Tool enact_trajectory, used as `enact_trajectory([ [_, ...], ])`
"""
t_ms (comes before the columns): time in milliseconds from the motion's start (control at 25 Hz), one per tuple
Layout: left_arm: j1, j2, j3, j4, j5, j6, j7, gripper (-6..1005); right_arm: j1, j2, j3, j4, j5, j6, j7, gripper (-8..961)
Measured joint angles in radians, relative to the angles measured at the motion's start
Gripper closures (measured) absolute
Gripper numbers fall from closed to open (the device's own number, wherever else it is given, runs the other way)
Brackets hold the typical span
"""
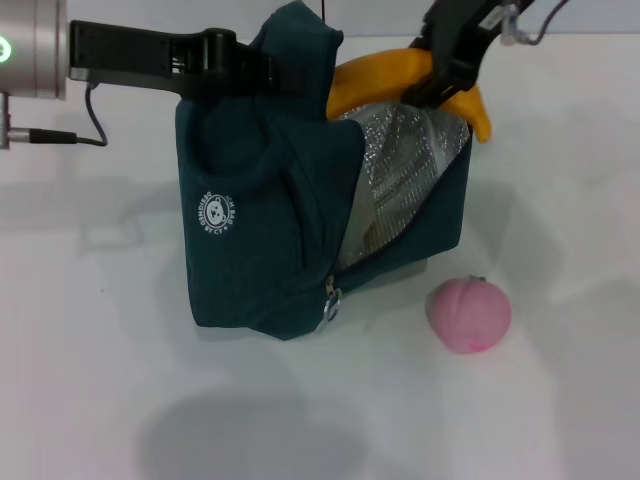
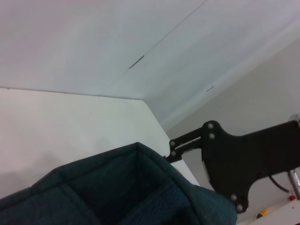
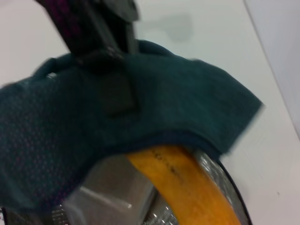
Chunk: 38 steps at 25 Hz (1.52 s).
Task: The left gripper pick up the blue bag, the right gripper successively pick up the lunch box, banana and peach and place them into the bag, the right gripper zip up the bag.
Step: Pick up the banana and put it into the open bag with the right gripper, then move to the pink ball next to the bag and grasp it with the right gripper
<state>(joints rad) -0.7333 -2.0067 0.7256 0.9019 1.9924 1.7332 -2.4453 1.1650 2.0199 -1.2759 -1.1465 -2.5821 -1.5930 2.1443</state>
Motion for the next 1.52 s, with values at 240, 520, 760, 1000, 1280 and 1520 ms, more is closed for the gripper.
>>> enact_trajectory([
  [240,0.0,-0.004,0.005,-0.001,0.0,0.0,0.001,933,0.008,0.005,-0.09,0.005,0.039,0.061,0.0,478],
  [520,0.002,-0.005,0.006,-0.002,0.0,0.0,0.002,932,0.0,0.005,-0.122,-0.004,0.094,0.103,0.0,476],
  [760,0.004,-0.006,0.006,-0.002,0.0,0.0,0.003,932,-0.007,0.004,-0.116,-0.006,0.135,0.1,0.007,474],
  [1000,0.008,-0.01,0.006,-0.007,0.0,0.0,0.003,931,-0.03,0.002,-0.115,-0.036,0.154,0.115,0.003,473],
  [1280,0.011,-0.01,0.001,-0.014,0.0,0.0,0.005,930,-0.054,0.002,-0.113,-0.055,0.155,0.111,0.008,365],
  [1520,0.025,-0.01,0.0,-0.015,-0.003,0.0,0.006,930,-0.114,0.0,-0.069,-0.138,0.154,0.075,0.025,317],
])
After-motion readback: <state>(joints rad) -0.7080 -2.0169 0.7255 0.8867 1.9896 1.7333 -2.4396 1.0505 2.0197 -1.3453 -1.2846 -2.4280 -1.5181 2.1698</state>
